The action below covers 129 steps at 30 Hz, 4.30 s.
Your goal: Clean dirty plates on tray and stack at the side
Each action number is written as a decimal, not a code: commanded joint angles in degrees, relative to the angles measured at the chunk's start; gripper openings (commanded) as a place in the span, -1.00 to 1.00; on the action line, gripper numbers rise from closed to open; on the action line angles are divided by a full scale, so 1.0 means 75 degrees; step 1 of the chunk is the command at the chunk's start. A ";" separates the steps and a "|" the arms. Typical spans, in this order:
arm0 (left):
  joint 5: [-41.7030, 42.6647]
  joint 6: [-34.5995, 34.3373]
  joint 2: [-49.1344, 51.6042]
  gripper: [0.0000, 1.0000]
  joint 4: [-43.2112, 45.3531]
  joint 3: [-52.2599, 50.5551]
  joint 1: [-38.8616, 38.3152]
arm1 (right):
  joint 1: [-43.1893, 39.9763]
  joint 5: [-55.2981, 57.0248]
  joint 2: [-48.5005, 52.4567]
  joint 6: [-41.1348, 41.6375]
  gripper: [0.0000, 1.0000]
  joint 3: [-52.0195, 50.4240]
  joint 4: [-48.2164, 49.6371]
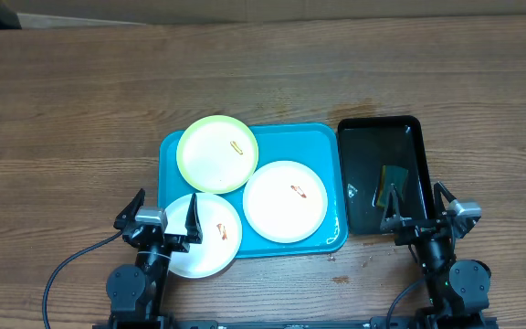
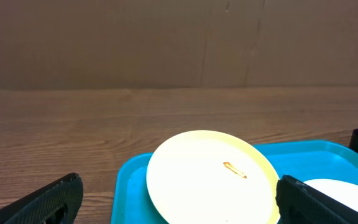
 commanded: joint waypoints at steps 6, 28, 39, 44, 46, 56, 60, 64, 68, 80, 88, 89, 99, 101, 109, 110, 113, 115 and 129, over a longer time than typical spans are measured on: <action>-0.0029 0.0114 -0.0058 1.00 -0.0020 -0.0023 -0.0044 | 0.0023 -0.0041 -0.0076 0.0026 1.00 -0.0076 0.0047; -0.0029 0.0114 -0.0058 1.00 -0.0020 -0.0026 -0.0044 | 0.0023 -0.0041 -0.0076 0.0026 1.00 -0.0076 0.0047; -0.0029 0.0114 -0.0058 1.00 -0.0020 -0.0023 -0.0044 | 0.0023 -0.0041 -0.0076 0.0026 1.00 -0.0076 0.0047; -0.0029 0.0114 -0.0058 1.00 -0.0020 -0.0023 -0.0044 | 0.0023 -0.0041 -0.0076 0.0026 1.00 -0.0076 0.0047; -0.0029 0.0114 -0.0058 0.99 -0.0020 -0.0023 -0.0044 | 0.0023 -0.0041 -0.0076 0.0026 1.00 -0.0076 0.0047; -0.0029 0.0114 -0.0058 1.00 -0.0020 -0.0023 -0.0044 | 0.0023 -0.0041 -0.0076 0.0026 1.00 -0.0076 0.0047; -0.0029 0.0114 -0.0058 1.00 -0.0020 -0.0023 -0.0044 | 0.0023 -0.0041 -0.0076 0.0026 1.00 -0.0076 0.0047; -0.0029 0.0114 -0.0058 0.99 -0.0020 -0.0023 -0.0044 | 0.0023 -0.0041 -0.0076 0.0026 1.00 -0.0076 0.0047; -0.0029 0.0114 -0.0058 1.00 -0.0020 -0.0023 -0.0044 | 0.0023 -0.0041 -0.0076 0.0026 1.00 -0.0076 0.0047; -0.0070 0.0111 -0.0058 1.00 -0.0023 -0.0026 -0.0050 | 0.0023 -0.0041 -0.0076 0.0026 1.00 -0.0076 0.0047; 0.1163 -0.0641 0.0041 0.99 -0.0428 0.0863 -0.0050 | 0.0023 -0.0041 -0.0076 0.0026 1.00 -0.0076 0.0047; 0.1172 -0.0784 0.0146 1.00 -0.0889 0.1233 -0.0050 | 0.0023 -0.0041 -0.0076 0.0026 1.00 -0.0076 0.0047; 0.3293 -0.0504 0.4998 1.00 -0.7370 0.7635 -0.0052 | 0.0023 -0.0041 -0.0076 0.0026 1.00 -0.0076 0.0047; 0.3724 -0.0519 0.6062 1.00 -0.8183 0.8719 -0.0052 | 0.0023 -0.0041 -0.0076 0.0026 1.00 -0.0076 0.0047; 0.4753 -0.0519 0.8956 0.82 -0.9626 1.0421 -0.0064 | 0.0023 -0.0041 -0.0076 0.0026 1.00 -0.0076 0.0047; 0.4669 -0.0516 0.9116 0.65 -0.9693 1.0384 -0.0090 | 0.0023 -0.0041 -0.0076 0.0026 1.00 -0.0076 0.0047; 0.3882 -0.0702 0.9492 0.38 -0.9710 1.0197 -0.0321 | 0.0023 -0.0041 -0.0076 0.0026 1.00 -0.0076 0.0047; 0.3147 -0.1084 0.9661 0.36 -0.9684 1.0069 -0.0615 | 0.0023 -0.0047 -0.0076 0.0029 1.00 -0.0076 0.0050; 0.1559 -0.2308 1.0121 0.67 -0.8274 0.8842 -0.2433 | 0.0023 -0.0752 0.0551 0.0595 1.00 0.2646 -0.1810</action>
